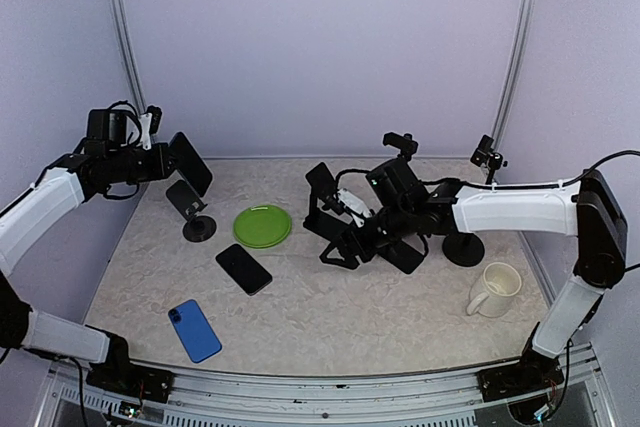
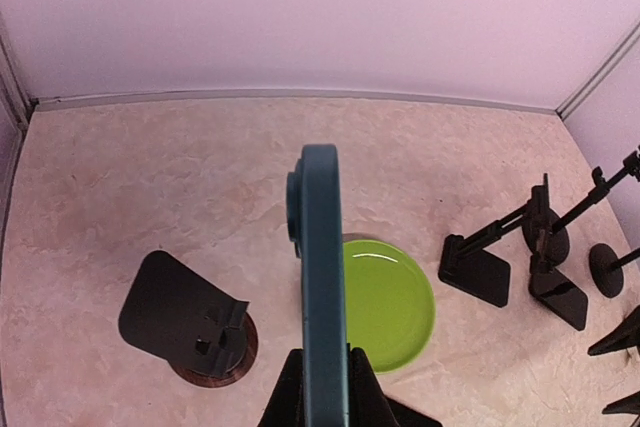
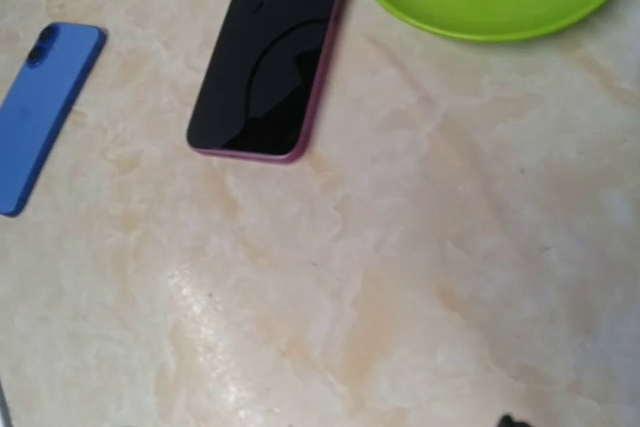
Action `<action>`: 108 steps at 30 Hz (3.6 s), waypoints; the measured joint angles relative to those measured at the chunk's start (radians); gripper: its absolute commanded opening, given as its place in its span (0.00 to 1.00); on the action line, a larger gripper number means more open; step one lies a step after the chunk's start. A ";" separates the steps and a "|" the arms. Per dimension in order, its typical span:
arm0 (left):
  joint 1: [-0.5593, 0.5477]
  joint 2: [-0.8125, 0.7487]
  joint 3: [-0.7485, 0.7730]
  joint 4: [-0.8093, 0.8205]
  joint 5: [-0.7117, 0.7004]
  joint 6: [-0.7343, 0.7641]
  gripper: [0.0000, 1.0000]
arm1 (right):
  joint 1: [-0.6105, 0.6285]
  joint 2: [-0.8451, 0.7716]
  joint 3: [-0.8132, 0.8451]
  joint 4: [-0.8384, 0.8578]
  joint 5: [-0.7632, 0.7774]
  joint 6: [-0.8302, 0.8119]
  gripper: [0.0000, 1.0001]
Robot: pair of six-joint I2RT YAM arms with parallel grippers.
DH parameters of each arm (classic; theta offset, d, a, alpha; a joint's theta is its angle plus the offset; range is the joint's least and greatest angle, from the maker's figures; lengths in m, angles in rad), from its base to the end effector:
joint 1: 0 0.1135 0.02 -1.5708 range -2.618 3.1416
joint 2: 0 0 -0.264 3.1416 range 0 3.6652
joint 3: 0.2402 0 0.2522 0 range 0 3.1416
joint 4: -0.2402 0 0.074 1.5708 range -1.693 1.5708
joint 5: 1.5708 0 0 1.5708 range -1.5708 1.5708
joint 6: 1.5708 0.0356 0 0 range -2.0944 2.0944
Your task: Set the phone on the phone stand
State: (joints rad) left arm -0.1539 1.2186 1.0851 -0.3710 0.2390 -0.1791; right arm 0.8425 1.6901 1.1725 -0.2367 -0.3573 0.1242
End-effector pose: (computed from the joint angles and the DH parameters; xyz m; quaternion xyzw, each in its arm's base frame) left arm 0.2702 -0.0504 0.3357 0.0498 0.8558 -0.1849 0.4806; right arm 0.2385 0.2861 0.2330 -0.3835 0.8208 0.3260 0.2701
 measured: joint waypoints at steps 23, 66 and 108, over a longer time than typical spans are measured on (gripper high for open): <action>0.229 0.175 0.055 -0.074 0.325 0.390 0.00 | 0.005 -0.026 -0.035 -0.029 -0.050 0.032 0.73; 0.298 0.344 0.116 -0.084 0.375 0.378 0.00 | 0.010 0.130 0.145 -0.124 -0.111 0.014 0.72; 0.298 0.451 0.134 -0.011 0.282 0.295 0.51 | 0.010 0.120 0.092 -0.125 -0.118 0.055 0.72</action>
State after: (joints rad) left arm 0.1436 1.6695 1.2194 -0.3820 0.5213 0.1162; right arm 0.8528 1.8103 1.2644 -0.3614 -0.4755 0.1787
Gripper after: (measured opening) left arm 0.472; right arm 0.724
